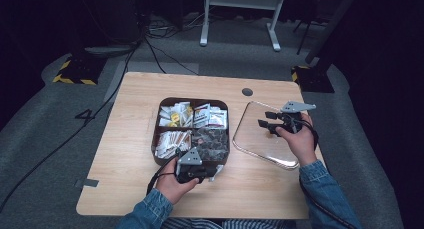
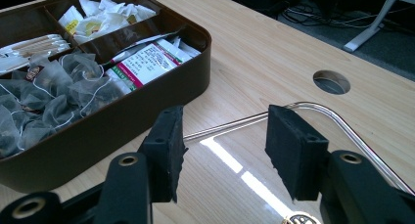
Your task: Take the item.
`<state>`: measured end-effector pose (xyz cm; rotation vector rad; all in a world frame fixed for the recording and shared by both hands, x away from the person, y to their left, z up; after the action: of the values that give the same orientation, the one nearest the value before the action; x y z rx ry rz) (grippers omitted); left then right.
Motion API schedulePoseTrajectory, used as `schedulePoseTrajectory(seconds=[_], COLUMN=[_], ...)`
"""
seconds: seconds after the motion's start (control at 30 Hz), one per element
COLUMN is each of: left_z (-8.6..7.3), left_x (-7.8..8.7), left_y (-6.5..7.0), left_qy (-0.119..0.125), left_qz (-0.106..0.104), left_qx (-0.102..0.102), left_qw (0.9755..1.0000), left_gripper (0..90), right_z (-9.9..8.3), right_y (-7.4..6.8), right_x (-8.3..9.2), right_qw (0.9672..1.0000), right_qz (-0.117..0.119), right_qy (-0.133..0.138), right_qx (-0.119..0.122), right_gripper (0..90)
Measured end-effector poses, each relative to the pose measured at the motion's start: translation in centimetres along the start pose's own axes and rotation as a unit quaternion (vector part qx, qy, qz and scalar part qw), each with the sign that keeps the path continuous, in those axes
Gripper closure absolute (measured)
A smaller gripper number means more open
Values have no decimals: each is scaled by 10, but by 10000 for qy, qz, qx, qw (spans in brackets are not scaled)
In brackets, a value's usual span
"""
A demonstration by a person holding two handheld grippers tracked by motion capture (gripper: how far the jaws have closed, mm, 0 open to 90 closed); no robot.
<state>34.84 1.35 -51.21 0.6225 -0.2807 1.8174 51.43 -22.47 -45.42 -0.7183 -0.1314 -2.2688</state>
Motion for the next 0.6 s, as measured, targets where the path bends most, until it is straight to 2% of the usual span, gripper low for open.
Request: schedulePoseTrajectory(seconds=[0.33,0.6], left_z=[-12,-15], left_x=[-13,-18], left_y=[1,6], left_qy=[-357,-464], left_qz=[-87,-231], left_qx=[46,27], left_qw=[9993,9987], left_gripper=[896,892], right_z=[0,0], right_y=[2,2], right_x=[1,0], right_qw=[10000,10000], right_qz=[-13,-18], right_qy=[22,13], right_qx=[-29,-30], right_gripper=[493,491])
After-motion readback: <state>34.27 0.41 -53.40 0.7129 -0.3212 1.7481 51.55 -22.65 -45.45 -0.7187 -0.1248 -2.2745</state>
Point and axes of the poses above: each handheld gripper's, and its own axes: x roughly backward along the jaws, z roughly out of its top, y roughly to its right, the point moved 8 cm from there along -x, roughly forward along the jaws, and after that the axes turned 9 degrees about -x, right-handed, at the moved point
